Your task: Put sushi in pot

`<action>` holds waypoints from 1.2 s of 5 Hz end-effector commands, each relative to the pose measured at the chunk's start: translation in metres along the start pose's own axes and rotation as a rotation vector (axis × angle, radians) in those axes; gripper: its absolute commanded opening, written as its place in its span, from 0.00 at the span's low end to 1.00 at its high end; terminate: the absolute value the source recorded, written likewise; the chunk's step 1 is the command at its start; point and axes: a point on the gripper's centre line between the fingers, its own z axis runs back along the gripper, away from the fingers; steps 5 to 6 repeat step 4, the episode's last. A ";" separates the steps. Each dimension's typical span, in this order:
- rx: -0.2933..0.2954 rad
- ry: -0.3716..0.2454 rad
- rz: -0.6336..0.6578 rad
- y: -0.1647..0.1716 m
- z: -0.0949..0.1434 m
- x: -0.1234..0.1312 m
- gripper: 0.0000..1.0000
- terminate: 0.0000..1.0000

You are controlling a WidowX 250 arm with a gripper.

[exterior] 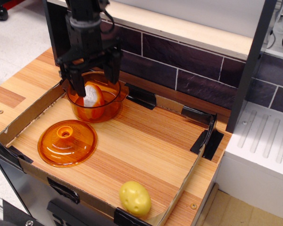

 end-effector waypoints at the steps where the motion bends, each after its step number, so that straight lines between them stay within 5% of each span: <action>1: -0.129 -0.013 -0.068 0.002 0.062 0.001 1.00 0.00; 3: -0.143 0.001 -0.118 0.008 0.076 -0.004 1.00 0.00; 4: -0.143 0.001 -0.118 0.008 0.076 -0.004 1.00 1.00; 6: -0.143 0.001 -0.118 0.008 0.076 -0.004 1.00 1.00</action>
